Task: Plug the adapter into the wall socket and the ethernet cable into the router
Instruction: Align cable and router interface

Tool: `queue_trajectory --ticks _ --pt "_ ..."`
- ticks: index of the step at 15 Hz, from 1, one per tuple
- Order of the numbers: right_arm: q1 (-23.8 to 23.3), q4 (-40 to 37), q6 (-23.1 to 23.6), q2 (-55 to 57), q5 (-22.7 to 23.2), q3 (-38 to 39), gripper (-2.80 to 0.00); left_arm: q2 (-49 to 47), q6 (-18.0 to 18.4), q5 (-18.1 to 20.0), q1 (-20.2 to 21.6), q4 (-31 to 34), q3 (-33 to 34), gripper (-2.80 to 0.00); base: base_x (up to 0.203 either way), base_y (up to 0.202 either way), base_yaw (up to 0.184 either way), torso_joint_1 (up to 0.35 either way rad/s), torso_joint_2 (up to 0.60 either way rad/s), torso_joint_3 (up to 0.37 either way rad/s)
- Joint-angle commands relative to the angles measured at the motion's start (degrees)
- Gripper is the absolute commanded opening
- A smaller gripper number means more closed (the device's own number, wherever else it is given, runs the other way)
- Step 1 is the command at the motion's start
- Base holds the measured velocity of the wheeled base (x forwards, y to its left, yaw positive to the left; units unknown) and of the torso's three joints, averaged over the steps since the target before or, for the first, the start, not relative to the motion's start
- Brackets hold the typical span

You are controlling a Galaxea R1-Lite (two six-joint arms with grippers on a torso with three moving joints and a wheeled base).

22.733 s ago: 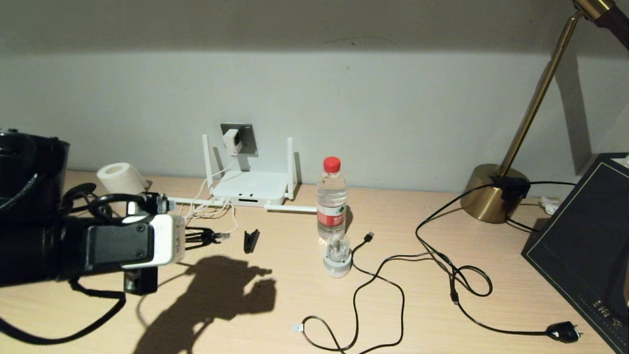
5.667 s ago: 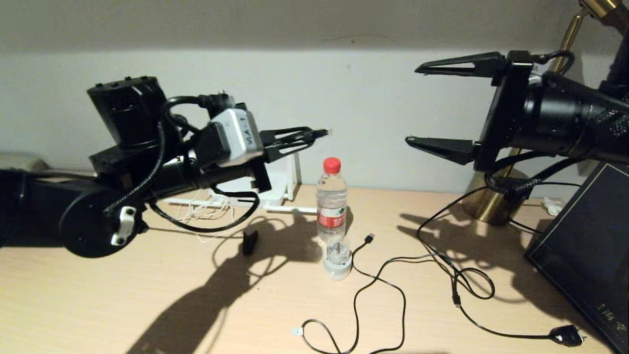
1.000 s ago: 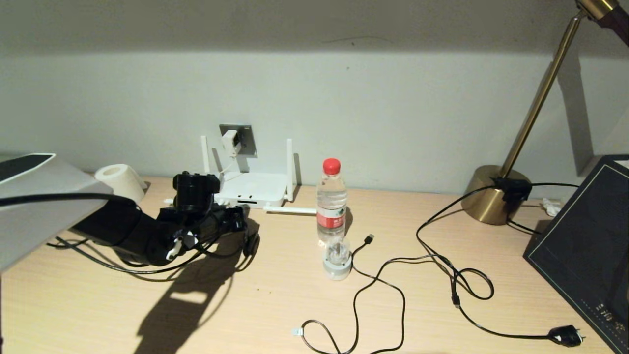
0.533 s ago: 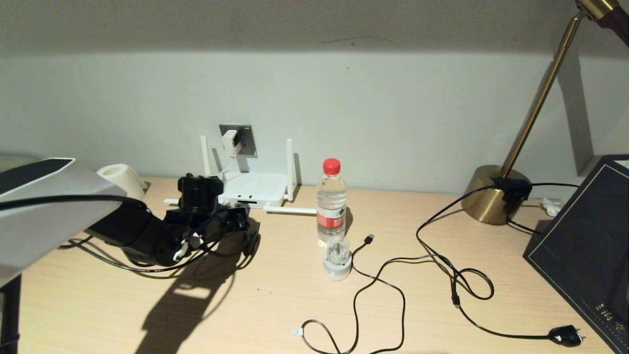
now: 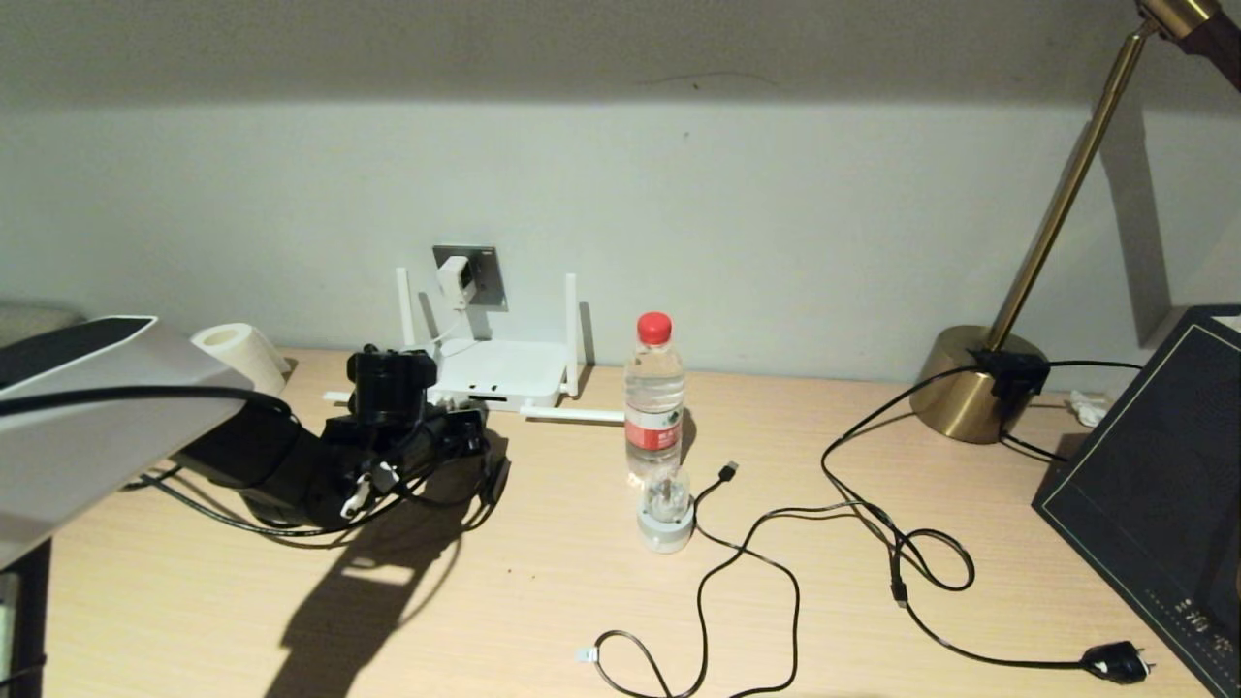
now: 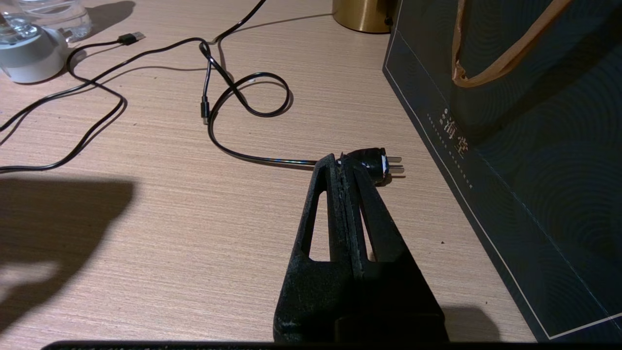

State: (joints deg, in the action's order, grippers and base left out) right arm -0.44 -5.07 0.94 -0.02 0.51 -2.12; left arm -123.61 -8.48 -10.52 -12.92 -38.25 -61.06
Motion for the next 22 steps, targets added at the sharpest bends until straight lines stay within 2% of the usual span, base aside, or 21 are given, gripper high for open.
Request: queue_trajectory --ticks 1,3,7,13,22 --pt "0.0 0.0 0.0 0.1 0.0 0.0 -2.8 0.8 0.0 0.0 0.0 -0.2 0.9 -2.8 0.0 0.0 0.0 0.0 0.0 0.0" --pt "0.0 0.0 0.0 0.0 0.0 0.0 -2.8 1.6 0.5 0.0 0.1 -0.3 1.9 -2.8 0.0 0.0 0.0 0.0 0.0 0.0" --pt "0.0 0.0 0.0 0.0 0.0 0.0 -2.8 2.9 3.6 3.8 1.9 -0.4 4.0 -2.8 0.0 0.0 0.0 0.0 0.0 0.0" --pt "0.0 0.0 0.0 0.0 0.0 0.0 -2.8 2.1 3.6 5.2 2.6 -0.4 3.1 -2.8 0.0 0.0 0.0 0.0 0.0 0.0" --pt "0.0 0.0 0.0 0.1 0.0 0.0 -2.8 0.4 4.7 5.2 2.6 -2.8 0.6 -2.8 0.0 0.0 0.0 0.0 0.0 0.0"
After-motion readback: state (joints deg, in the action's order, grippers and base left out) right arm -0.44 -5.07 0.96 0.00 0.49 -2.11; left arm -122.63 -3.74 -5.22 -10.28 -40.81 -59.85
